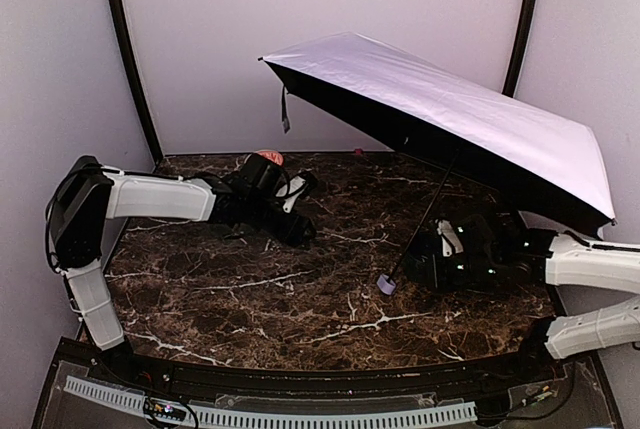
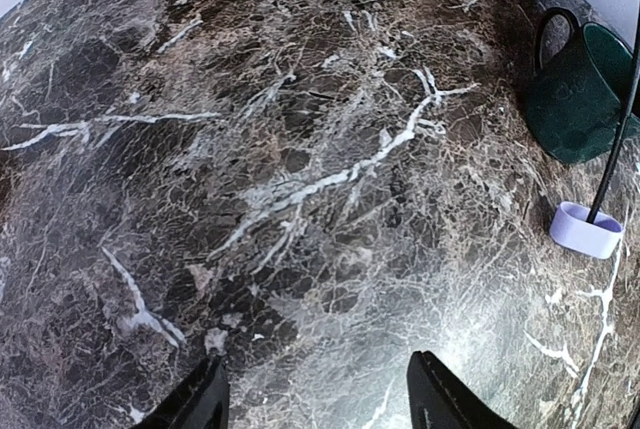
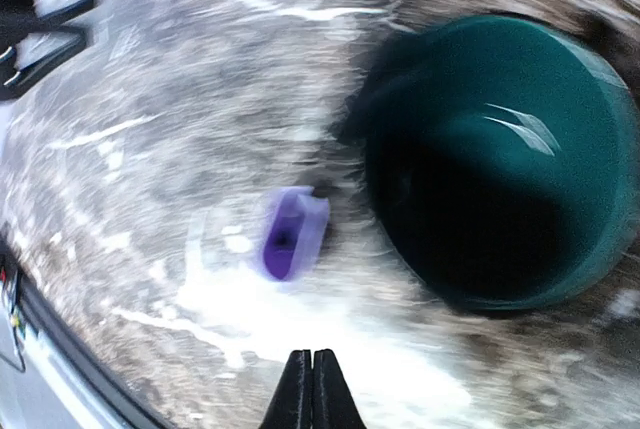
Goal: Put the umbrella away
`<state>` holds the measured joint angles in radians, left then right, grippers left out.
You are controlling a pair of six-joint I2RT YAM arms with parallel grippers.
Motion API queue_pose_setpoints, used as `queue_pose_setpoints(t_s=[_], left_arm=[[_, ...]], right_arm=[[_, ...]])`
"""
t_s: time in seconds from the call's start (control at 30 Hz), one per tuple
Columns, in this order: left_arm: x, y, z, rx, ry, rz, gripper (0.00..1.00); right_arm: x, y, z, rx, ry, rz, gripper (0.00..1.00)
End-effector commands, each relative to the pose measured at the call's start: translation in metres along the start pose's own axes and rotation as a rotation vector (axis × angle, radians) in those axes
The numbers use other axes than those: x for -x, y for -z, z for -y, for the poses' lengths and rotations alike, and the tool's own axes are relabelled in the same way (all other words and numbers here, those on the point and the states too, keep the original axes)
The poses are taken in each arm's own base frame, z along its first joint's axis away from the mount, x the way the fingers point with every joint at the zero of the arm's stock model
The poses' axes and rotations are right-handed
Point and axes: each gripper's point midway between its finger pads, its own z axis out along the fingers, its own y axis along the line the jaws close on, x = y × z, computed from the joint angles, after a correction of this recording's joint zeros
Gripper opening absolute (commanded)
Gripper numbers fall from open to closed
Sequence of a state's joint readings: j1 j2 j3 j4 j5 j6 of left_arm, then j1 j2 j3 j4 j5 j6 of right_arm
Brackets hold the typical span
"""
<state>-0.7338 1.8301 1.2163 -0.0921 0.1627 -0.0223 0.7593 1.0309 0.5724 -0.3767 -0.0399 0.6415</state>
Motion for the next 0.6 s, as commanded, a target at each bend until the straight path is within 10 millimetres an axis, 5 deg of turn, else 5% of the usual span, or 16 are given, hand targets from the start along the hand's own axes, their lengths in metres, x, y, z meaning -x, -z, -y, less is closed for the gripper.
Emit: queue_pose_setpoints(t_s=[0.0, 0.27, 0.57], left_arm=[[0.003, 0.011, 0.009, -0.027, -0.02, 0.017, 0.63], [-0.002, 0.015, 0.005, 0.005, -0.036, 0.007, 0.63], [-0.003, 0.016, 0.004, 0.012, -0.045, 0.0, 0.63]], right_arm=[[0.033, -0.004, -0.035, -0.001, 0.052, 0.178, 0.0], [0.034, -0.041, -0.015, -0.257, 0.132, 0.194, 0.0], [0.035, -0.048, 0.018, -0.428, 0.068, 0.246, 0.0]])
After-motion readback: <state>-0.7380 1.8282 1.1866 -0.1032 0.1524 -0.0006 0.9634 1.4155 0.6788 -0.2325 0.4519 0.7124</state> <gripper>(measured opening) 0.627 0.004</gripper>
